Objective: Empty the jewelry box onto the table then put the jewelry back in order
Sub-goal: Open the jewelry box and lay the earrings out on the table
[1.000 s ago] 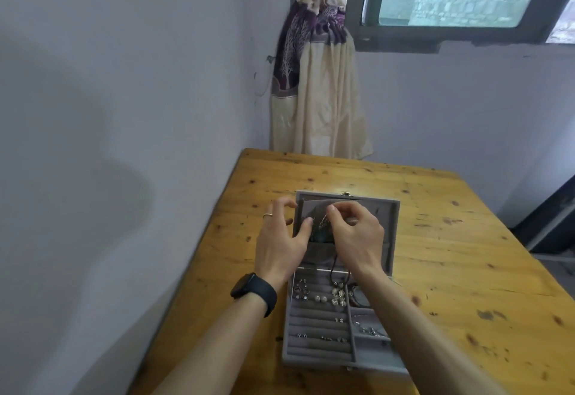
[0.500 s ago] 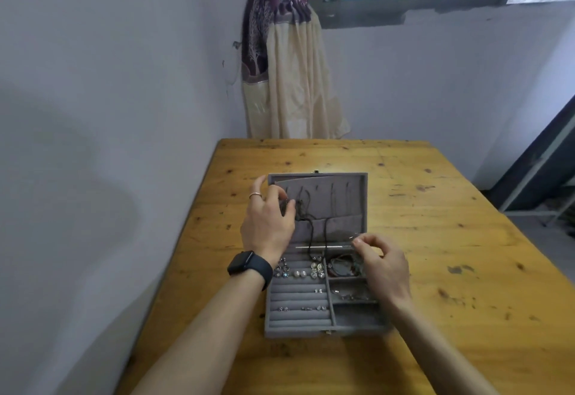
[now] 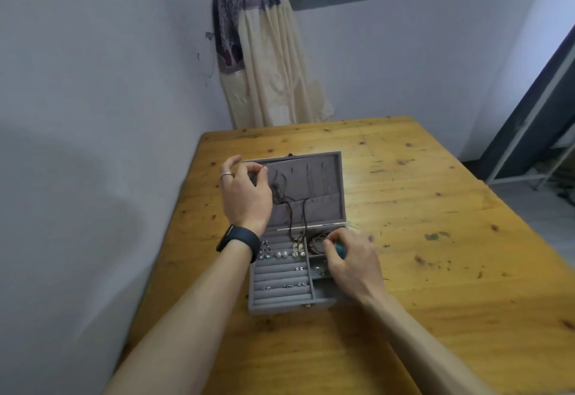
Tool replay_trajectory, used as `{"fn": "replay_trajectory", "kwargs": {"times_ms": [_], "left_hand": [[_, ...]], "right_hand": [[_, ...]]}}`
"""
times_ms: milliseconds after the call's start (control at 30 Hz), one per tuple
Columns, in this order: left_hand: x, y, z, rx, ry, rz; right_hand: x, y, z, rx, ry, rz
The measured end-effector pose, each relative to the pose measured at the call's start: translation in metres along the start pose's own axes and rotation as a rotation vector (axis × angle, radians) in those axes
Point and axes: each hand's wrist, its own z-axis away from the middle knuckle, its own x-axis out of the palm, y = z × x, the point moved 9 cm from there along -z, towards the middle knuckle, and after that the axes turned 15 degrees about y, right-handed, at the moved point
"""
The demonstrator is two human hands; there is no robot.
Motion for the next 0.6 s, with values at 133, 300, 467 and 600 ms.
{"fn": "replay_trajectory", "kwargs": {"times_ms": [133, 300, 467, 600], "left_hand": [[-0.006, 0.014, -0.004, -0.023, 0.004, 0.107], [-0.023, 0.021, -0.009, -0.118, -0.022, 0.279], [-0.04, 0.019, -0.004, -0.28, -0.159, 0.445], [-0.04, 0.022, 0.016, -0.412, -0.361, 0.585]], "right_hand": [[-0.003, -0.005, 0.0, -0.026, 0.024, -0.016], [-0.007, -0.005, -0.001, -0.034, 0.064, -0.041], [-0.029, -0.022, -0.004, 0.036, 0.13, -0.239], [-0.055, -0.031, -0.01, 0.221, 0.142, -0.49]]}}
